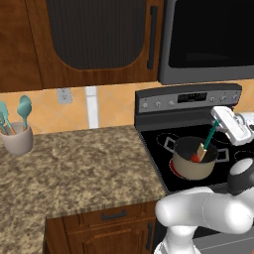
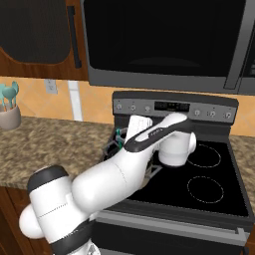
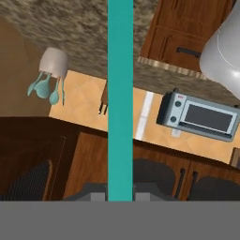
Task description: Put the bell pepper and mushroom in the pot. Retrieve the spatula and lightly stir the vegetables in the pot.
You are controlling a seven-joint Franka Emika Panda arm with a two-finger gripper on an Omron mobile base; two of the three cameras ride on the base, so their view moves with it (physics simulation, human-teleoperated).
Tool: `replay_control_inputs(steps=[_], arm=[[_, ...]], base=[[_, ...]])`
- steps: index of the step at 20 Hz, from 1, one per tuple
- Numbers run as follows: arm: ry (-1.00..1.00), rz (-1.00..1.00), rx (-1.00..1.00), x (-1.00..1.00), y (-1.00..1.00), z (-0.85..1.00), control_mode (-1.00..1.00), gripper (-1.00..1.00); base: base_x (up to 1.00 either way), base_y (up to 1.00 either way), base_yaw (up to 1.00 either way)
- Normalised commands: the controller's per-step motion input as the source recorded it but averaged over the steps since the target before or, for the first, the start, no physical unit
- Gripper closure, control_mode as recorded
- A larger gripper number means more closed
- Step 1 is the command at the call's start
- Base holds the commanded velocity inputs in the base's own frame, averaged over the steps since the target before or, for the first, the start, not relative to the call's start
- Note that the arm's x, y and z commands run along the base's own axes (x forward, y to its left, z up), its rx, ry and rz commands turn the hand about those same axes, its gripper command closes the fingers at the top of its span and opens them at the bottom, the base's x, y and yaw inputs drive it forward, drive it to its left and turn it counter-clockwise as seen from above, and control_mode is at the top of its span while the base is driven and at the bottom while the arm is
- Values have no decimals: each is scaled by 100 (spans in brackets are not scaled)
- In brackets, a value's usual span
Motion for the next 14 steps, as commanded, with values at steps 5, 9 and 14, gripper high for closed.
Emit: replay_control_inputs(steps=[5,9,14], arm=[[0,3,0,0,0,-39,-100,100],[0,3,0,0,0,-19,-100,100],[-2,5,0,5,-3,-2,-100,100]], base=[[0,0,0],[0,0,0],[0,0,0]])
